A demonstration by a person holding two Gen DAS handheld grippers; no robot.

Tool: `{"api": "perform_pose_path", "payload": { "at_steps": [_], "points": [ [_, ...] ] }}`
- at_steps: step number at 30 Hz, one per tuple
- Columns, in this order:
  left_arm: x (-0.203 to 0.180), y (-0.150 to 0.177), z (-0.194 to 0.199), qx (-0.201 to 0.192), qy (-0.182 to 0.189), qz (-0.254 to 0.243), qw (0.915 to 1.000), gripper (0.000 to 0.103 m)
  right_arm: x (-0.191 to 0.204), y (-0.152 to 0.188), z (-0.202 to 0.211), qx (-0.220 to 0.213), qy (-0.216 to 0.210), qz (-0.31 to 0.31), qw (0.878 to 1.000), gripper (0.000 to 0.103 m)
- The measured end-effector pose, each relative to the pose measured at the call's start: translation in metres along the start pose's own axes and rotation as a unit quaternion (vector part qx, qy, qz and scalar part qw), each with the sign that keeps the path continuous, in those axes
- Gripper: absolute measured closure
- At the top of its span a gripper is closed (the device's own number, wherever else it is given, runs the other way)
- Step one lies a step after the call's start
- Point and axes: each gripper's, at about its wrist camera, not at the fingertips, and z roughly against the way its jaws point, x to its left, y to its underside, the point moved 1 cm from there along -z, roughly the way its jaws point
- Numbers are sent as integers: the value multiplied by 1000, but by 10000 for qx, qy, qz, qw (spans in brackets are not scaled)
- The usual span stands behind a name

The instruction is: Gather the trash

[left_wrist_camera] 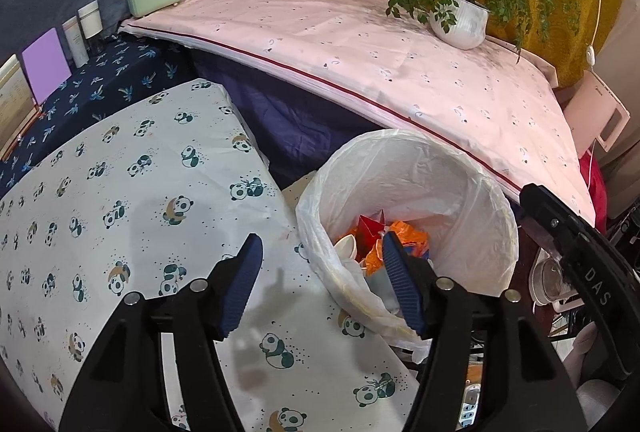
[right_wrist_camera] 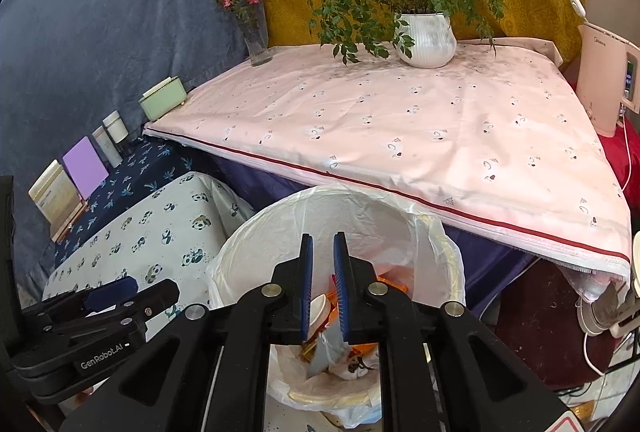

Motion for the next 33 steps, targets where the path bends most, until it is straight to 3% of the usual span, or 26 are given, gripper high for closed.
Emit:
{"api": "perform_pose_path", "payload": {
  "at_steps": [2, 5, 12, 20, 23, 33],
  "points": [
    [2, 0, 1, -14, -20, 19, 10000, 43, 1, -1, 1, 8, 6, 9, 10000, 81],
    [6, 2, 5, -75, -93, 58, 9999, 34, 2, -1, 3, -23, 15, 27, 10000, 79],
    [12, 4, 11, -130, -172, 91, 9997, 34, 9, -1, 11, -71, -11, 86, 9999, 70],
    [17, 12, 22, -240, -329, 76, 9991, 30, 19, 5, 24, -90, -44, 225, 9997, 50],
    [19, 17, 27, -292, -395, 48, 9988, 23, 21, 8, 30, -105, -45, 282, 9995, 43],
    [20, 33, 41, -412, -543, -71, 9977, 17, 32, 23, 45, -74, -27, 545, 9985, 34]
  ]
}}
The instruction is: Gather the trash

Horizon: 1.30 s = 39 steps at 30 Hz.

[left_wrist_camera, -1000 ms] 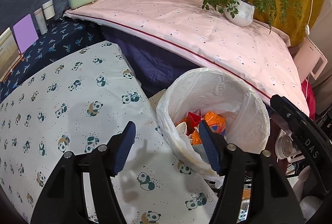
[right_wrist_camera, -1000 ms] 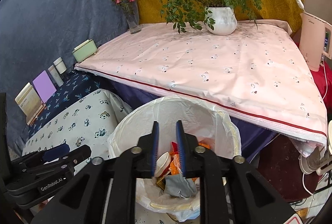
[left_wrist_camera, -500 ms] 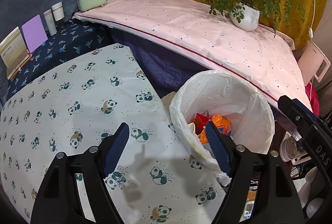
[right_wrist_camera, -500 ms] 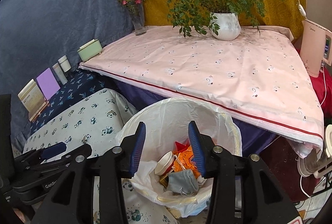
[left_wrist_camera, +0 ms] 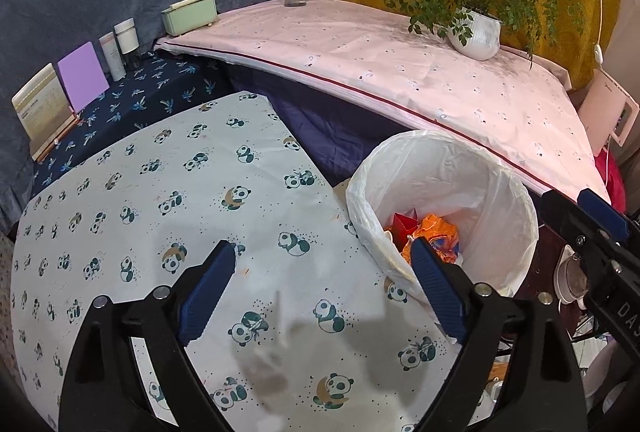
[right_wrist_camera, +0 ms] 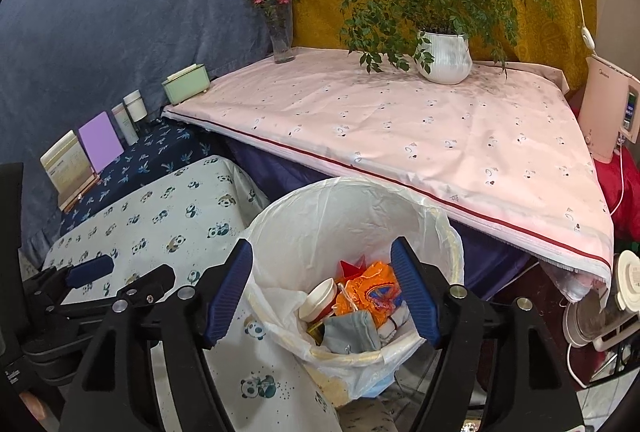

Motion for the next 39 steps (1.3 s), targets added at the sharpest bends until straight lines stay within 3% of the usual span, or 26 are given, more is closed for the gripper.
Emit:
{"api": "perform_pose_path", "payload": {
  "at_steps": [9, 19, 23, 39],
  "points": [
    [5, 11, 9, 1, -131, 56, 9999, 12, 1, 14, 9, 48, 48, 55, 10000, 20],
    [12, 29, 18, 23, -269, 110, 9996, 11, 4, 29, 17, 215, 120, 186, 9995, 17],
    [13, 36, 23, 9, -327, 143, 9994, 10, 5, 36, 20, 266, 119, 269, 9992, 7],
    [15, 50, 37, -46, -468, 194, 9987, 10, 17, 52, 34, 248, 4, 472, 9986, 7]
  ]
}}
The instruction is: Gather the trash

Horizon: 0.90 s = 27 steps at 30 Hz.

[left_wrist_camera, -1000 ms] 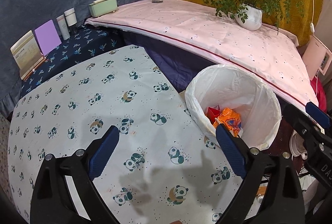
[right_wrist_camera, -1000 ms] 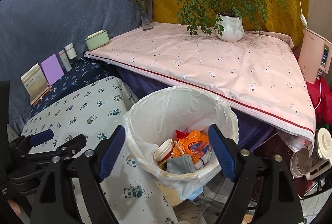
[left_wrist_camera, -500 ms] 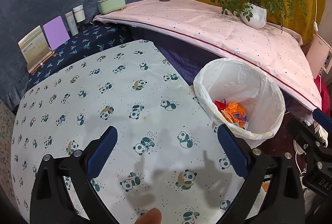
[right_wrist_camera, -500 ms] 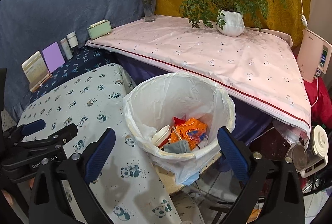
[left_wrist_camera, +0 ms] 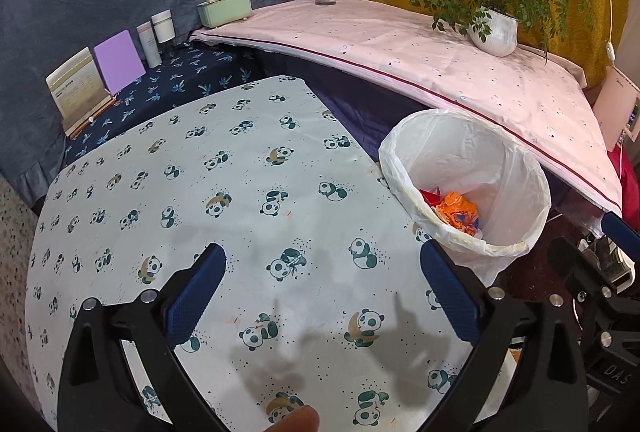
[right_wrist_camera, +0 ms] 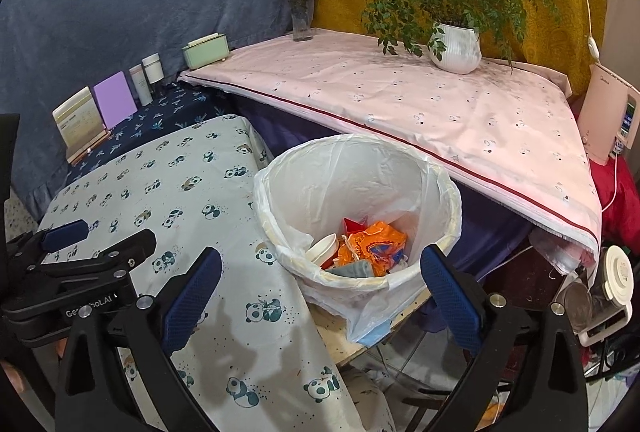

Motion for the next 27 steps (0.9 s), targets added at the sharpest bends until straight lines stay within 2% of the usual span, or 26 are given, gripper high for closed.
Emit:
{"api": "perform_pose_path", "payload": {
  "at_steps": [8, 27],
  "points": [
    [2, 2, 2, 16, -87, 46, 10000, 10, 2, 1, 3, -118, 83, 125, 9998, 7],
    [1, 7, 2, 78, -282, 93, 9995, 10, 3, 4, 3, -74, 53, 126, 9999, 7]
  ]
}}
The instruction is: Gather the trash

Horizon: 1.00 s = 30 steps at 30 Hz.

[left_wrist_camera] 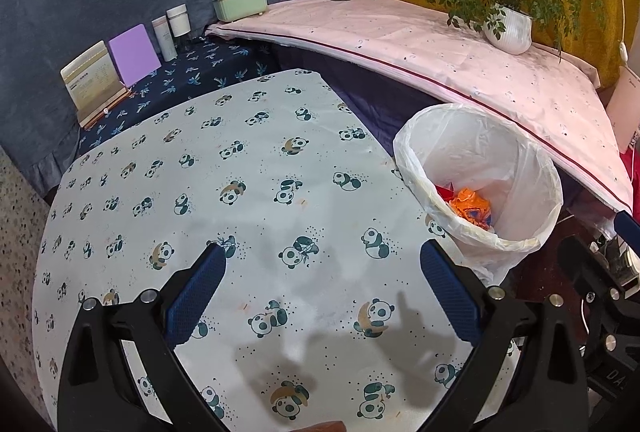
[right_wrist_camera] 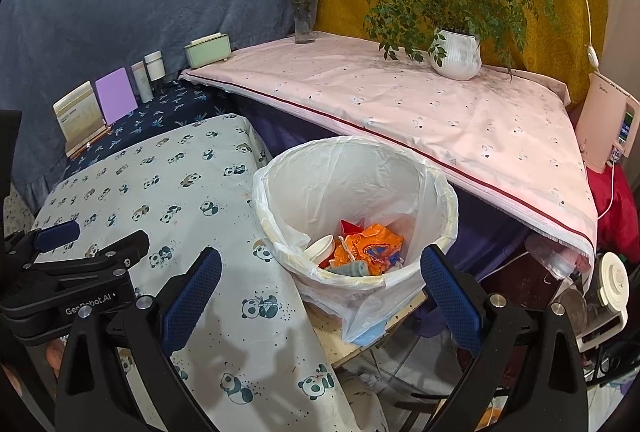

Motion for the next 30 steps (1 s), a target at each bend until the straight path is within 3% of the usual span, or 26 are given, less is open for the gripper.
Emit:
{"api": "perform_pose_path", "payload": {
  "at_steps": [30],
  "points": [
    [-12, 0, -4, 80, 36, -170, 9998, 10, -3, 0, -3, 11, -18, 1, 10000, 7]
  ]
}}
